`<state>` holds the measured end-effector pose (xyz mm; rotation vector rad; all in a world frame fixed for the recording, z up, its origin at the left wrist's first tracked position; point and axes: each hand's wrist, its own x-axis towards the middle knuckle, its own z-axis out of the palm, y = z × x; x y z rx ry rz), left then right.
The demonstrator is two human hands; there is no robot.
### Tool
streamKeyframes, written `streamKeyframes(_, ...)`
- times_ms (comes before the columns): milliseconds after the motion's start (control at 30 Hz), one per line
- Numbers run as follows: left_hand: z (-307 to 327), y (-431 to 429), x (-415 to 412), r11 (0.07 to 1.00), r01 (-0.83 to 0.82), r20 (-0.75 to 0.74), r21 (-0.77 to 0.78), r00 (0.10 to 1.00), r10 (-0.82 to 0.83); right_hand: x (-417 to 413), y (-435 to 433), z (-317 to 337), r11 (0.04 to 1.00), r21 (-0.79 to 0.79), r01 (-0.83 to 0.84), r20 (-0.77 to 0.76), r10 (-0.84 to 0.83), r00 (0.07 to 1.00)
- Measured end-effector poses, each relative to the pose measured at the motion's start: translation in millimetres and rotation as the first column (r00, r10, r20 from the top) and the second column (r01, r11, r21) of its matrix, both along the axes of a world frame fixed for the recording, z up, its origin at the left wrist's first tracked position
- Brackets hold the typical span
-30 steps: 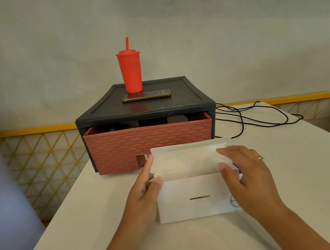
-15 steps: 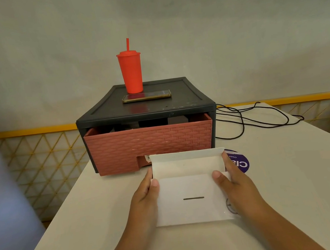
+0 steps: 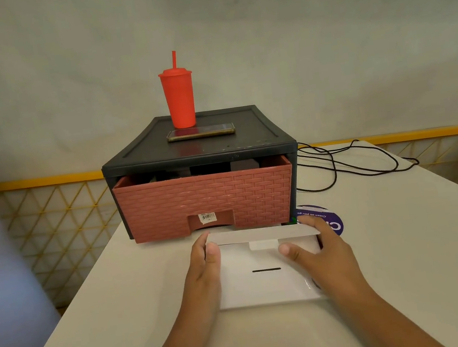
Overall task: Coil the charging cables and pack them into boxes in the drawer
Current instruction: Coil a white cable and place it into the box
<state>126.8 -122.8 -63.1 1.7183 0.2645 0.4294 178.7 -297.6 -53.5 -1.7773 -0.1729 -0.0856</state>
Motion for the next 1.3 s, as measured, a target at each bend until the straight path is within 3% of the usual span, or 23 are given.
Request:
streamKeyframes(600, -4, 0, 4, 0.999, 0.006, 0.017, -0.041, 1.000, -0.005, 6, 0, -6, 0.993, -0.086, -0.082, 0.010, 0.083, 0.997)
streamKeyframes(900, -5, 0, 4, 0.997, -0.052, 0.013, 0.060, 0.999, 0.051, 7, -3, -4, 0.985, -0.073, -0.154, -0.045, 0.151, 0.988)
streamKeyframes(1067, -8, -2, 2, 0.981, -0.141, 0.110, 0.135, 0.986, 0.126, 8, -7, 2, 0.987, -0.035, -0.160, -0.042, 0.158, 0.987)
streamKeyframes(1300, -12, -4, 3, 0.967, -0.104, 0.209, 0.233, 0.976, 0.055, 9, -26, 15, 0.969, -0.095, -0.227, -0.043, 0.224, 0.974)
